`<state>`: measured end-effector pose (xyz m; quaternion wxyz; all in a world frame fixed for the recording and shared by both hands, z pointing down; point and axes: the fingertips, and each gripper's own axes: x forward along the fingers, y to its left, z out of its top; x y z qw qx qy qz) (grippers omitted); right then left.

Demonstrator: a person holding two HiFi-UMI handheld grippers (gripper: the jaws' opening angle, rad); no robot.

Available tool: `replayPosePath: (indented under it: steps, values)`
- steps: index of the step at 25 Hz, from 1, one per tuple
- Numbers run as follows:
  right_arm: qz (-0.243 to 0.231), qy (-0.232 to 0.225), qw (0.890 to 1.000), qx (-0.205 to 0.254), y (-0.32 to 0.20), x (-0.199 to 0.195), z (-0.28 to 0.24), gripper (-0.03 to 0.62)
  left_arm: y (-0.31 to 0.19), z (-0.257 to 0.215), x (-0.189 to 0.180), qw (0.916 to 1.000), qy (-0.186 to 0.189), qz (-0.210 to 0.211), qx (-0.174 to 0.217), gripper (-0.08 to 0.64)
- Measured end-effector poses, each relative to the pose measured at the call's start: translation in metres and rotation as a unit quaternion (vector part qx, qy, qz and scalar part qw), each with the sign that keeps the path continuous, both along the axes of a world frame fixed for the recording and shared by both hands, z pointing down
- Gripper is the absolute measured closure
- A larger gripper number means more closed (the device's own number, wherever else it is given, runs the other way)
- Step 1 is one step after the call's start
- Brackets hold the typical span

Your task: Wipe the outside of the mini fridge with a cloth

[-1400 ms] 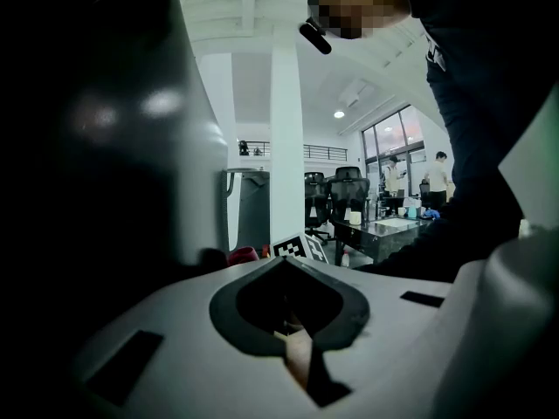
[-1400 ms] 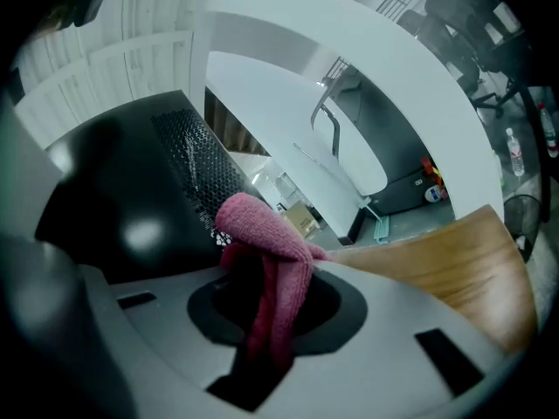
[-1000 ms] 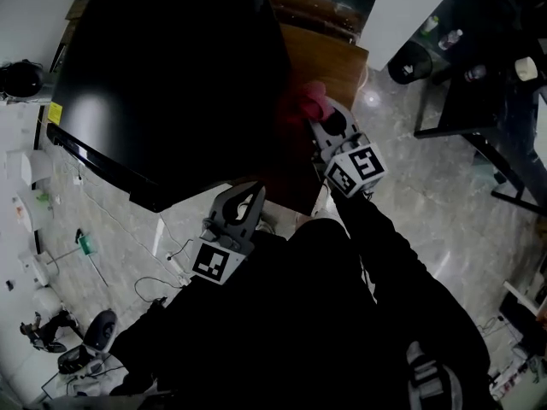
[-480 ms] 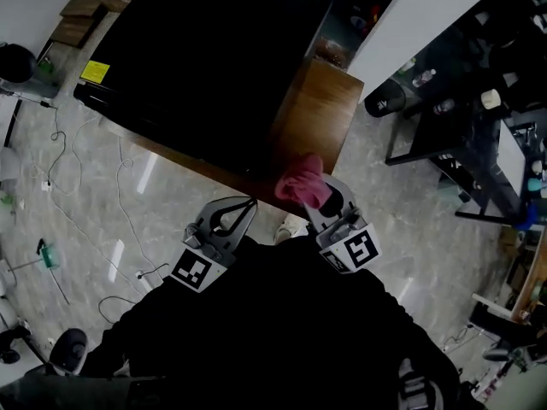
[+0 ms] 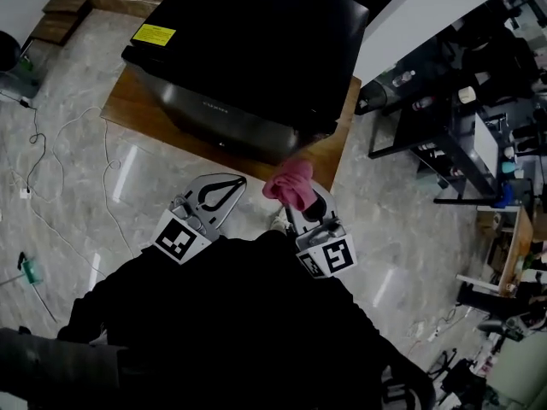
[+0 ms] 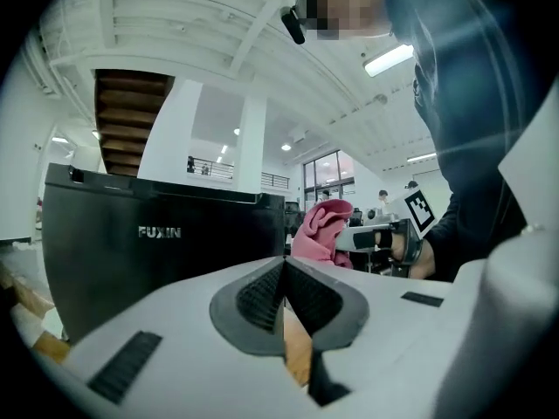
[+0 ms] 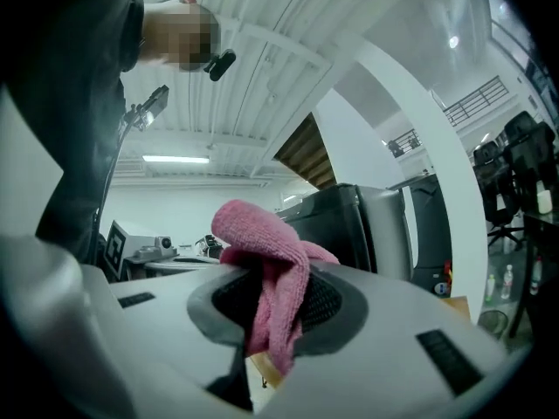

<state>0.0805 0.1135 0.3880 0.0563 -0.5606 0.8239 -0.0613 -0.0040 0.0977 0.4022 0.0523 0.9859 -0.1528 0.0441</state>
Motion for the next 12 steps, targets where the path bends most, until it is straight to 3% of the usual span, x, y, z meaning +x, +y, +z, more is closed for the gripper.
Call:
replayPosePath:
  steps: [5,12]
  values:
    - [0.036,0.008,0.999,-0.012,0.019,-0.023,-0.002,0.508,0.006,-0.006,-0.017,0.9996,0.005,0.026,0.009,0.558]
    - [0.012,0.037,0.999,-0.024,0.017,-0.023,0.012,0.508,0.003,-0.015,0.001,0.9998,-0.001,0.015,0.012,0.558]
